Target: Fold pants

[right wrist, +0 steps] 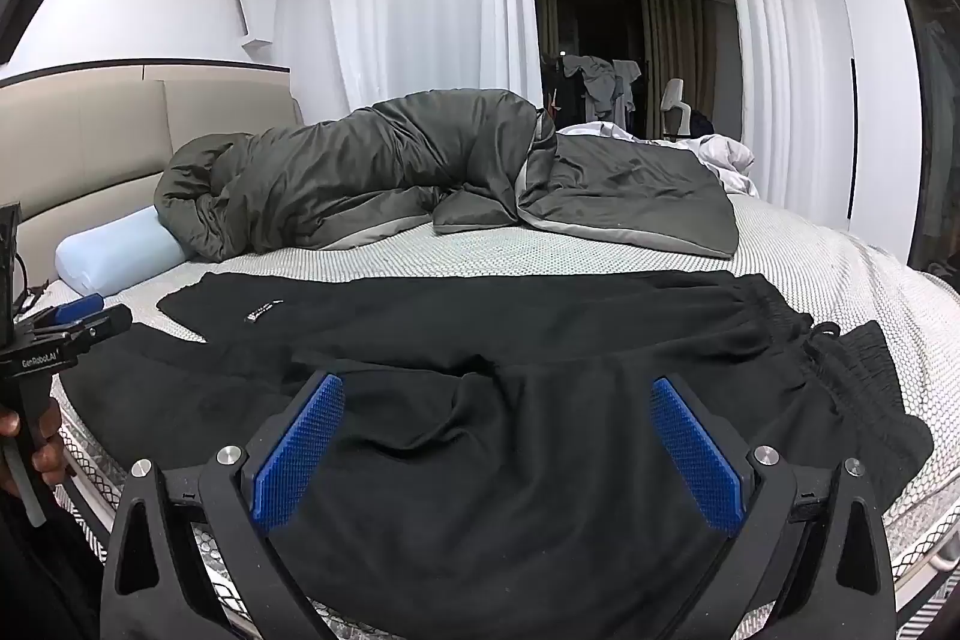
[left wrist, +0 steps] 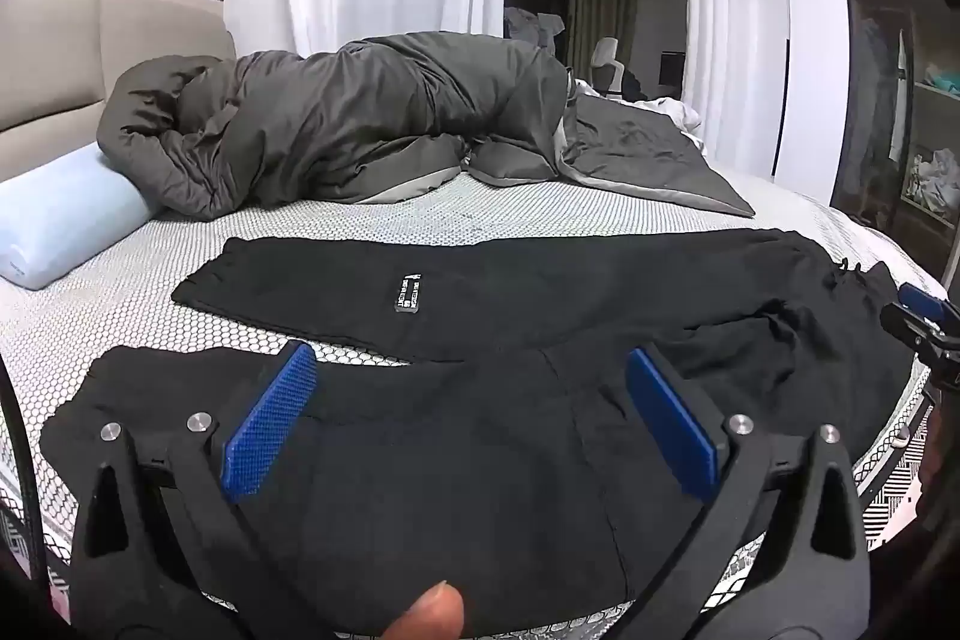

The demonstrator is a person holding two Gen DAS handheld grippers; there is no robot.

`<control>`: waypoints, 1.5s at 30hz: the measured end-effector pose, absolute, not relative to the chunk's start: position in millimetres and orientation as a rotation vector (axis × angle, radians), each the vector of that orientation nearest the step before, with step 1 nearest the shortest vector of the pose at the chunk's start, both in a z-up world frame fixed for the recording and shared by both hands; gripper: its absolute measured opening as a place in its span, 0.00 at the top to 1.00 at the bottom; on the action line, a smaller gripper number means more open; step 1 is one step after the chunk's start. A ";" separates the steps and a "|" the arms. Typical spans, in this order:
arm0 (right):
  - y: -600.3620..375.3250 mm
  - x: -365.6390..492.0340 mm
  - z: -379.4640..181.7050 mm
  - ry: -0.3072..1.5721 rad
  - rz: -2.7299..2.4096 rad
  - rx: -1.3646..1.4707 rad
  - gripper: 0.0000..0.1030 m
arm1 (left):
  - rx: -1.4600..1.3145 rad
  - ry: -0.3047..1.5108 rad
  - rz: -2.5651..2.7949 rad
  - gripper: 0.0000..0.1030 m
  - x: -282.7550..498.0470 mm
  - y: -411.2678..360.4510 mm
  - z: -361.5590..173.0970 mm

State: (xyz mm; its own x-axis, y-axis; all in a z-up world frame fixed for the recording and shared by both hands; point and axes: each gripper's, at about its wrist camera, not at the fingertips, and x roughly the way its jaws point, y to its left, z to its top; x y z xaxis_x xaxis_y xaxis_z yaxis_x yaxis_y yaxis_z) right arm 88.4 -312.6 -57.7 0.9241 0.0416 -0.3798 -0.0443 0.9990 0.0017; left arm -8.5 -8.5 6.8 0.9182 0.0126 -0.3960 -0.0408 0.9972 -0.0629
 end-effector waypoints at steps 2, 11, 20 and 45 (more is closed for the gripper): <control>-311.9 88.4 -57.7 0.394 0.047 -0.007 0.00 | -0.076 0.409 0.026 0.01 -8.6 -7.5 6.8; -314.0 91.7 -60.6 0.395 0.046 -0.004 0.00 | -0.039 0.412 0.031 0.01 -5.9 -11.5 6.0; -306.4 88.9 -59.8 0.400 0.046 -0.029 0.00 | -0.032 0.414 0.034 0.01 -4.2 -15.1 5.0; -307.5 89.2 -60.7 0.376 0.050 -0.040 0.00 | -0.030 0.416 0.035 0.01 -4.1 -14.7 4.4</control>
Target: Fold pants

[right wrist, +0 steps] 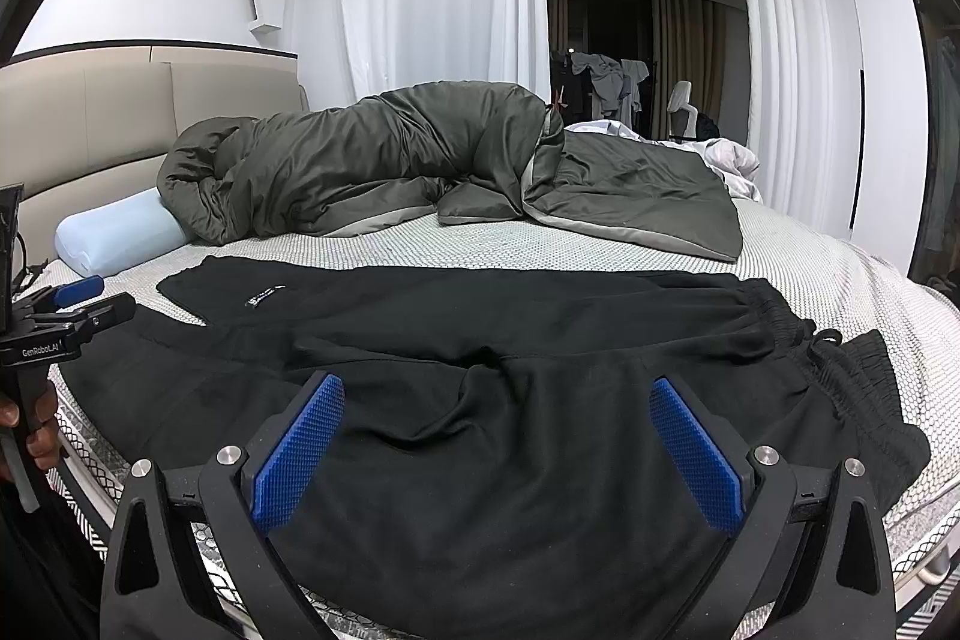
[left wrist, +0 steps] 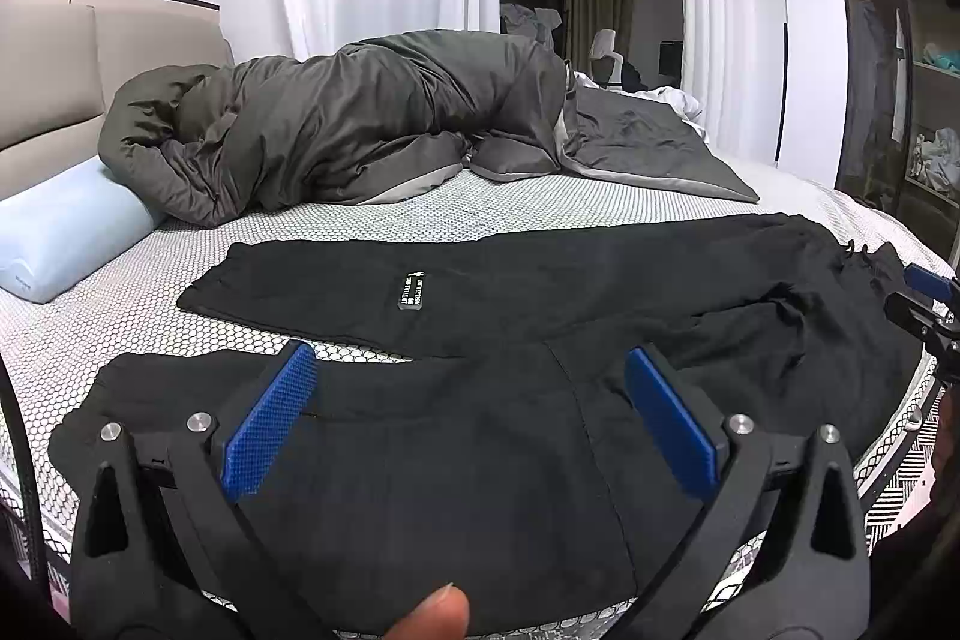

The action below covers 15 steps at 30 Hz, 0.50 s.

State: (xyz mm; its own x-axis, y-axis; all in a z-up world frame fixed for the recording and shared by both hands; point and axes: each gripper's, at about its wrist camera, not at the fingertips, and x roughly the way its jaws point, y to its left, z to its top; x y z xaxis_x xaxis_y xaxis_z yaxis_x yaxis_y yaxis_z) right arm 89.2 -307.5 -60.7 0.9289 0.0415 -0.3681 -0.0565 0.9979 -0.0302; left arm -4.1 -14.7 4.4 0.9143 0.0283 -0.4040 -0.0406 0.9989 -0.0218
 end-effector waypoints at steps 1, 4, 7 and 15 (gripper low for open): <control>-307.9 89.6 -61.2 0.380 0.050 -0.041 0.00 | -0.031 0.416 0.034 0.01 -4.1 -14.7 4.4; -308.4 90.4 -62.0 0.390 0.047 -0.048 0.00 | -0.030 0.415 0.035 0.01 -4.6 -14.4 4.2; -308.9 91.7 -62.1 0.381 0.041 -0.060 0.00 | -0.031 0.412 0.028 0.01 -6.6 -12.9 4.6; -326.1 98.8 -57.1 0.418 0.042 0.008 0.00 | -0.052 0.450 0.046 0.01 -3.1 1.5 7.0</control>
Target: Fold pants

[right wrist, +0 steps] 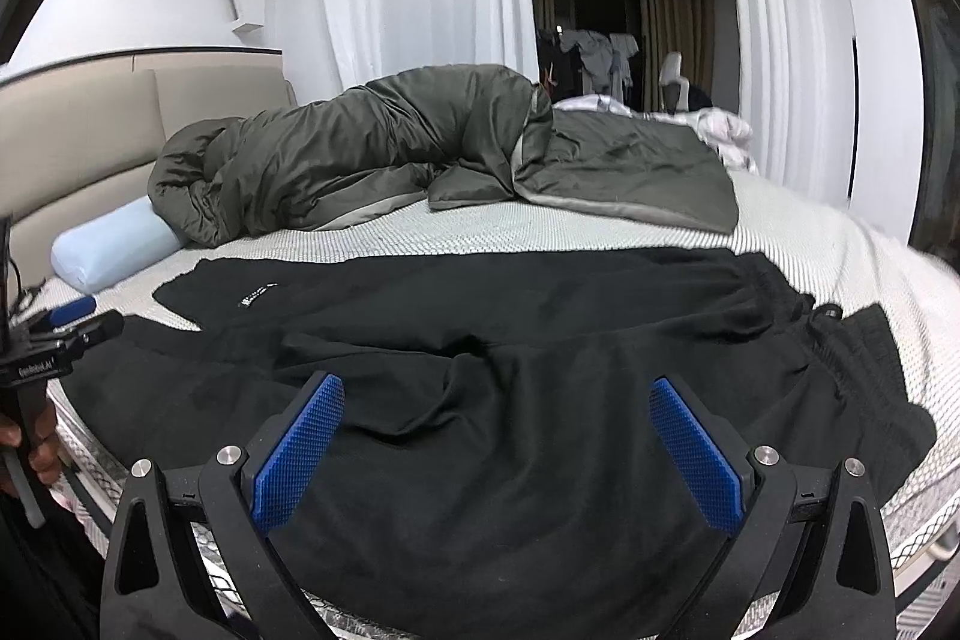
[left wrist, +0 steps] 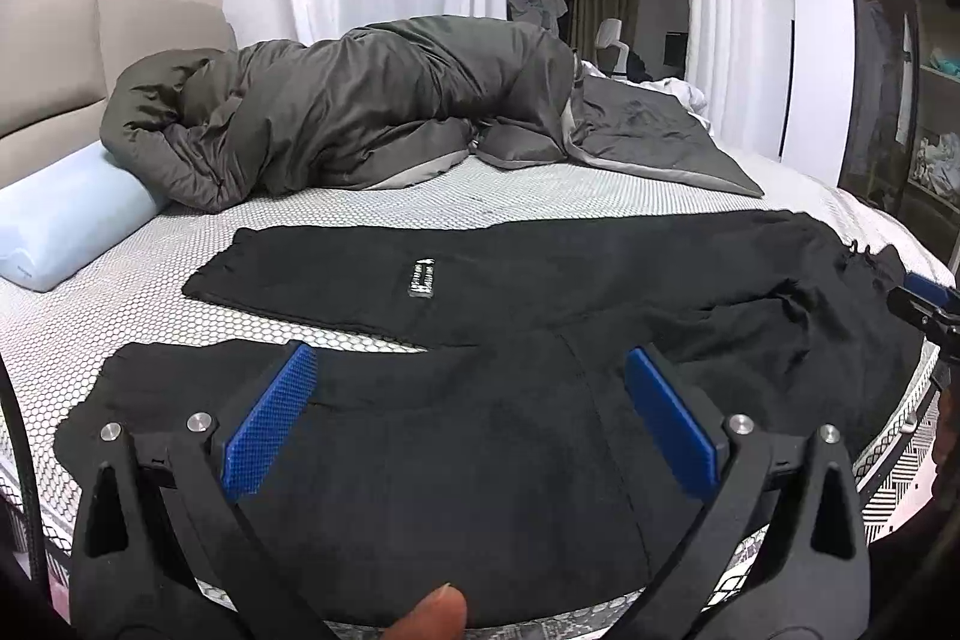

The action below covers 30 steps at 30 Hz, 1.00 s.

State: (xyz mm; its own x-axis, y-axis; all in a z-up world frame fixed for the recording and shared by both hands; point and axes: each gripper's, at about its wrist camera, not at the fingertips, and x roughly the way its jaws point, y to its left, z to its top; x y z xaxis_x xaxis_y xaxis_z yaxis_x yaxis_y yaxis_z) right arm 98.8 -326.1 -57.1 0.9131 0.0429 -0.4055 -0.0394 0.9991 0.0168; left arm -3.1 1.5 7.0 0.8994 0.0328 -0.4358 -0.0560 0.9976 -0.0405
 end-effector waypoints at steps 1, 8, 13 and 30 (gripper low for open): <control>-329.5 100.5 -55.6 0.432 0.038 0.025 0.00 | -0.052 0.447 0.051 0.01 -3.6 3.6 8.9; -350.8 103.7 -43.7 0.433 -0.032 0.024 0.00 | -0.038 0.456 0.128 0.01 -1.5 33.6 16.7; -379.3 103.4 -47.7 0.503 -0.074 0.080 0.00 | -0.073 0.492 0.215 0.01 -0.1 64.5 6.1; -550.5 57.8 -79.8 0.742 -0.277 0.296 0.24 | -0.026 0.584 0.300 0.01 -12.4 120.6 -31.6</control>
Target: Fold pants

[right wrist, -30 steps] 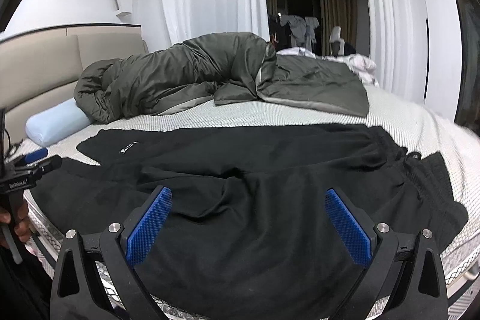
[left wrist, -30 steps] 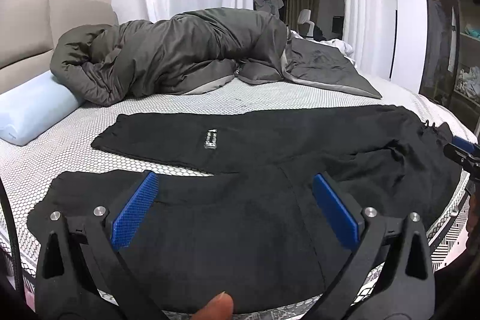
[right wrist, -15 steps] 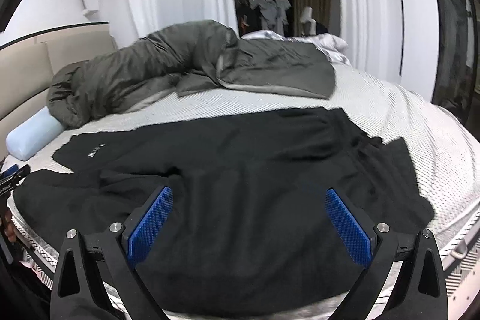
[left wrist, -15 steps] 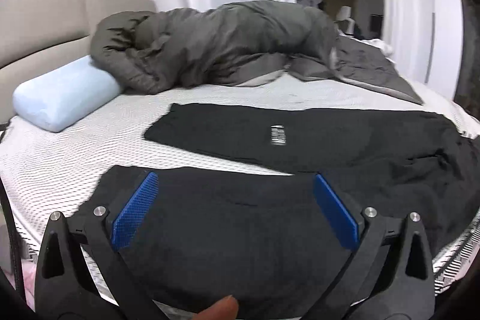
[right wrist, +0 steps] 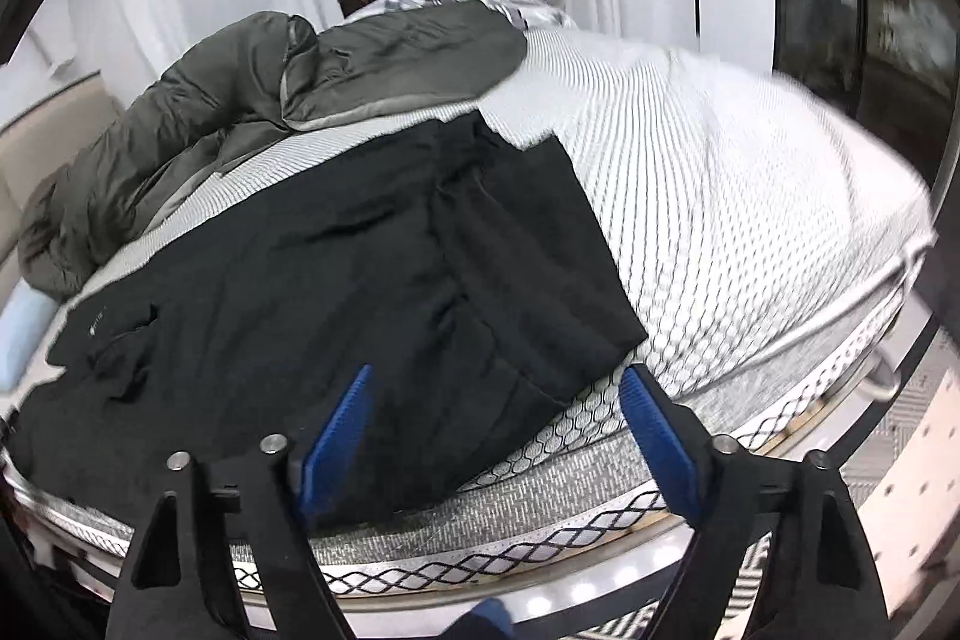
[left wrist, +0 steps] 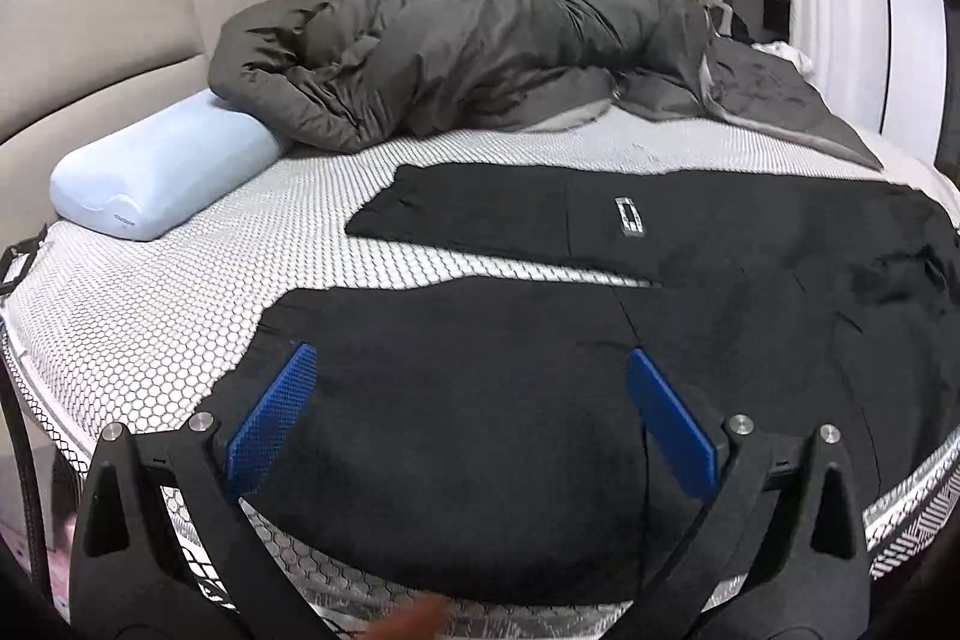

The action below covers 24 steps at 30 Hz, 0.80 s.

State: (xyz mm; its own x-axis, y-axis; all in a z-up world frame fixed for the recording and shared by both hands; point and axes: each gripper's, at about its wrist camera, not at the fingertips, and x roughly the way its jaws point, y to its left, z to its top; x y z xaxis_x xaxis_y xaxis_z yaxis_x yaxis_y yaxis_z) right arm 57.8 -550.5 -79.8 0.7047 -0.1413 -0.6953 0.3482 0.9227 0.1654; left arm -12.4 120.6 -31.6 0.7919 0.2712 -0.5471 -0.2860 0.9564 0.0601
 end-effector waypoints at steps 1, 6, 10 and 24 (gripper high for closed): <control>-557.5 60.4 -85.3 0.764 -0.268 0.343 0.34 | -0.025 0.596 0.301 0.01 -12.8 119.7 -33.1; -583.9 79.3 -102.9 0.750 -0.217 0.579 0.55 | -0.109 0.645 0.292 0.02 -18.9 135.8 -31.8; -577.6 86.0 -69.7 0.683 -0.197 0.551 0.85 | -0.107 0.669 0.329 0.11 -25.3 150.9 -25.1; -542.4 50.5 -68.6 0.775 -0.313 0.280 0.52 | -0.200 0.750 0.372 0.11 -19.2 223.8 -36.0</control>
